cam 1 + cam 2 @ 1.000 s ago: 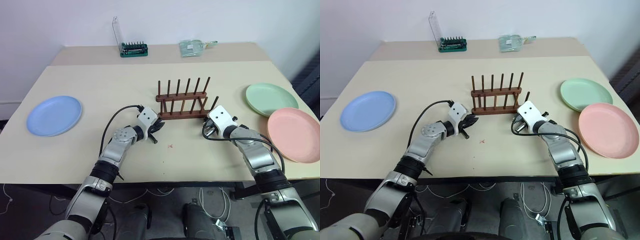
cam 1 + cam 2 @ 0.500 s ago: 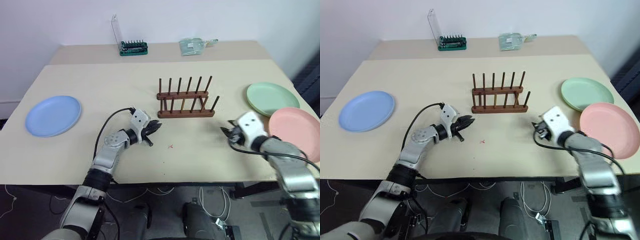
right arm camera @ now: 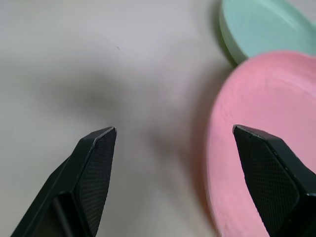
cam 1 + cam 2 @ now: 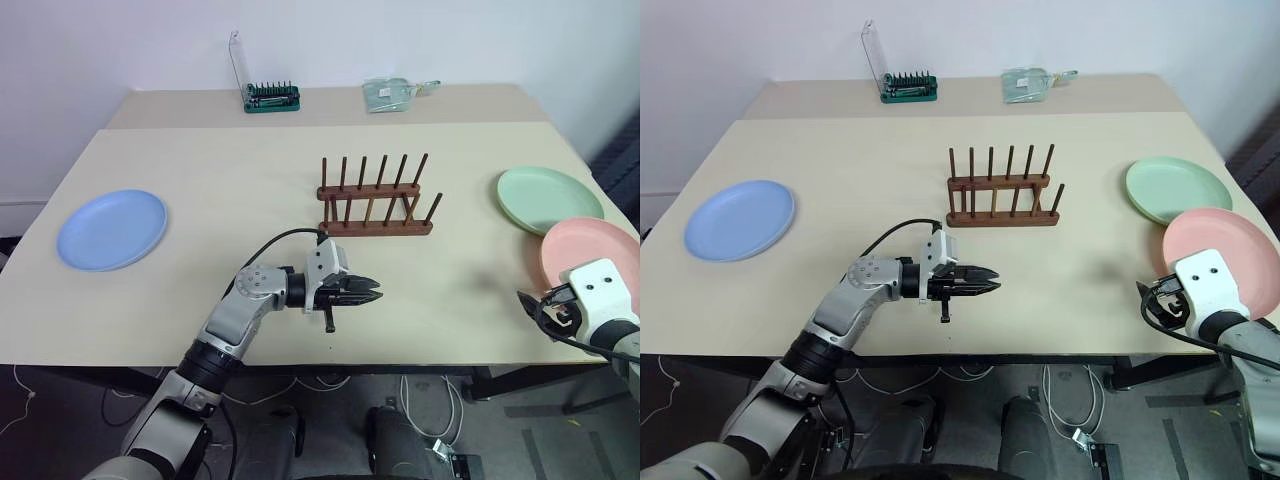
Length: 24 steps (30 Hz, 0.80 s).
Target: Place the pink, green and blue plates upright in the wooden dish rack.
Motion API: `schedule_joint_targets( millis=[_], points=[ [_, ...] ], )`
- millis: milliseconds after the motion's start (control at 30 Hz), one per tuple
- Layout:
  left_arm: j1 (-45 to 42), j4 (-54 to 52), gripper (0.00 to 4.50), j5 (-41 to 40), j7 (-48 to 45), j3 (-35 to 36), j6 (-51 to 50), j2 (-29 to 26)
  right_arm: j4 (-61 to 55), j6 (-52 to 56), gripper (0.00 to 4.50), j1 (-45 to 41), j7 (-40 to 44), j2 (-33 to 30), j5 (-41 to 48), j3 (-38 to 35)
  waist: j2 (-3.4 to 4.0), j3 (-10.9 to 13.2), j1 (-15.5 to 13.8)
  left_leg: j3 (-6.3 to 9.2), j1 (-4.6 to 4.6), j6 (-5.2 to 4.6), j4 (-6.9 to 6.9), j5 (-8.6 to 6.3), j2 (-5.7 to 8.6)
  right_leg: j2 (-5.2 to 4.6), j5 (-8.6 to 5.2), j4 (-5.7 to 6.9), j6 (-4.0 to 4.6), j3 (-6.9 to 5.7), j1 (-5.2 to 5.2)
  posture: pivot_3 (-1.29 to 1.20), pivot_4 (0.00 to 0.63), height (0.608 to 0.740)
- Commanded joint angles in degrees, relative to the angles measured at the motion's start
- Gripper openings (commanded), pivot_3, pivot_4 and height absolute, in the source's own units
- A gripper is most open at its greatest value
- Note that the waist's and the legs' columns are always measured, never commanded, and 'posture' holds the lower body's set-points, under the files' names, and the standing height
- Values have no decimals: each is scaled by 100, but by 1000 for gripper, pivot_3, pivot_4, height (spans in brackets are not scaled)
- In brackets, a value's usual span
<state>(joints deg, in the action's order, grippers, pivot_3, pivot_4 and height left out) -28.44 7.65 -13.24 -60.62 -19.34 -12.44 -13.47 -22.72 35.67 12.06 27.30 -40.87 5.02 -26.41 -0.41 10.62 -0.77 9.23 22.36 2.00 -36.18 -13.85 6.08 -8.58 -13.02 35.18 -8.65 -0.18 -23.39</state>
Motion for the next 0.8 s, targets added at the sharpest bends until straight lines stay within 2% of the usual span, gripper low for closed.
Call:
schedule_joint_targets(
  millis=[33,133,333,533,700,800],
  points=[
    [-79,-36,742,-43,-28,65,125,20,478,-118,3817,-128,-385,-104,-453,128,-1,0,-1,0,1,0,0,0,1,0,1,-1,2,0,0,0,150,740],
    [-20,-92,742,-49,18,98,86,5,848,-359,2997,-253,-446,-179,-647,330,1,0,6,0,1,0,0,0,1,-1,3,-1,6,0,0,0,150,740],
    [59,-186,742,-64,128,148,40,-19,1187,-641,47,-362,-474,-179,-792,484,1,-1,9,1,0,0,1,0,1,0,-1,-1,-1,0,0,0,150,740],
    [48,-176,742,-86,126,132,48,14,681,-751,47,28,-247,-505,-1104,539,3,-1,-4,5,1,-1,1,0,3,-1,-1,0,-1,0,2,0,150,740],
    [-12,-69,742,-82,96,107,64,83,-43,-824,47,296,214,-1018,-1211,118,16,1,8,1,0,-2,-2,-1,3,-1,-4,0,-7,1,2,0,150,740],
    [-48,6,742,-57,78,112,100,116,-347,-990,47,90,464,-1250,-1023,-159,16,2,13,-3,0,-3,-1,-1,2,-1,-5,0,-9,1,1,0,150,740]
  ],
)
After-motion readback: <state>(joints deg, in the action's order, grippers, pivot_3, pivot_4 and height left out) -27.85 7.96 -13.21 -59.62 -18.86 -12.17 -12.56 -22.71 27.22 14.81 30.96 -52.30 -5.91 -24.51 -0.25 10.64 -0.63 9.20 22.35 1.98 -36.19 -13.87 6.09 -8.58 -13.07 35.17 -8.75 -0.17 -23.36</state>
